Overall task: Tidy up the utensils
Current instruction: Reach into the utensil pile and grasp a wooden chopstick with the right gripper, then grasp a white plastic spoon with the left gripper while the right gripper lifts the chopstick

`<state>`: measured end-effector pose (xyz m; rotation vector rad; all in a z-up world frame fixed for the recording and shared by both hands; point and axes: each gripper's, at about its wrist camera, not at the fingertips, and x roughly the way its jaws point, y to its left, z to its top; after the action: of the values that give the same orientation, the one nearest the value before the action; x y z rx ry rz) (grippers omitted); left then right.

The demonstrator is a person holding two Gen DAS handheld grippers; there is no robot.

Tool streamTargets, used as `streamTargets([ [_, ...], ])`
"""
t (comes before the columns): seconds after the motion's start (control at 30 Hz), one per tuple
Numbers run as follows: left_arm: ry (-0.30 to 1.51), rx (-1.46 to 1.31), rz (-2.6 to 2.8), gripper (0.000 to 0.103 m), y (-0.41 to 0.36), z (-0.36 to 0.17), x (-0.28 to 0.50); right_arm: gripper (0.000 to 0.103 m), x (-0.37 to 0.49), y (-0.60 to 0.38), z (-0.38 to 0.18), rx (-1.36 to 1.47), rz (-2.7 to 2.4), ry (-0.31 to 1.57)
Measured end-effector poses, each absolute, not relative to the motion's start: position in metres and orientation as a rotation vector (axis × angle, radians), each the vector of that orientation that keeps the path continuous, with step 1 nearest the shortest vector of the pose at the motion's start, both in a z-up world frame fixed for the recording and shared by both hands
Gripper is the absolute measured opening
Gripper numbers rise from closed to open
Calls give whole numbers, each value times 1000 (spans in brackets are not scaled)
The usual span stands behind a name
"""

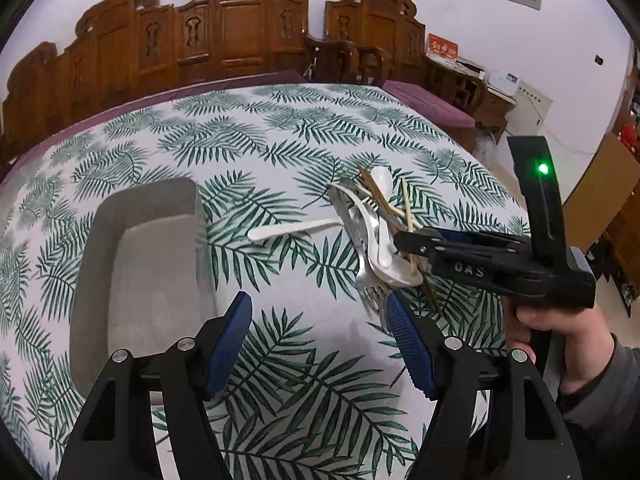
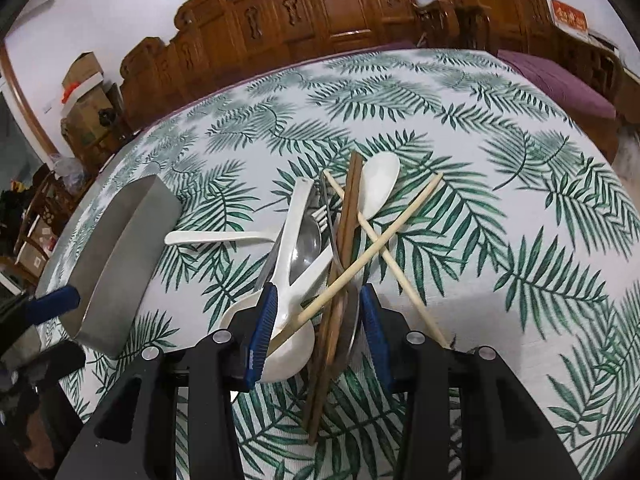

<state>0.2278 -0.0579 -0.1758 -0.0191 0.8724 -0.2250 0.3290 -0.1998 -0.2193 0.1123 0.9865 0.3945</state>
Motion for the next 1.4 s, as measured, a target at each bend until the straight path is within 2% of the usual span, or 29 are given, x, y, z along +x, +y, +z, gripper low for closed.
streamTargets([
  [0.13,882,-9,-219,67,-59,-179,226,34,330,-200,-223,74,365,998],
  [0.27,882,-4,-214,67,-59,-179,225,28,327,-212,-218,89,361,979],
  [0.33,882,1,-212,67,-61,-179,225,21,327,-217,-217,89,354,976],
  [0.6,892,18,-212,67,-67,-181,223,14,325,-226,-209,67,358,949],
  [1.0,892,37,-216,67,-72,-179,229,13,346,-240,-204,135,396,943],
  [1.4,891,48,-209,67,-75,-177,243,19,379,-248,-211,50,324,953],
])
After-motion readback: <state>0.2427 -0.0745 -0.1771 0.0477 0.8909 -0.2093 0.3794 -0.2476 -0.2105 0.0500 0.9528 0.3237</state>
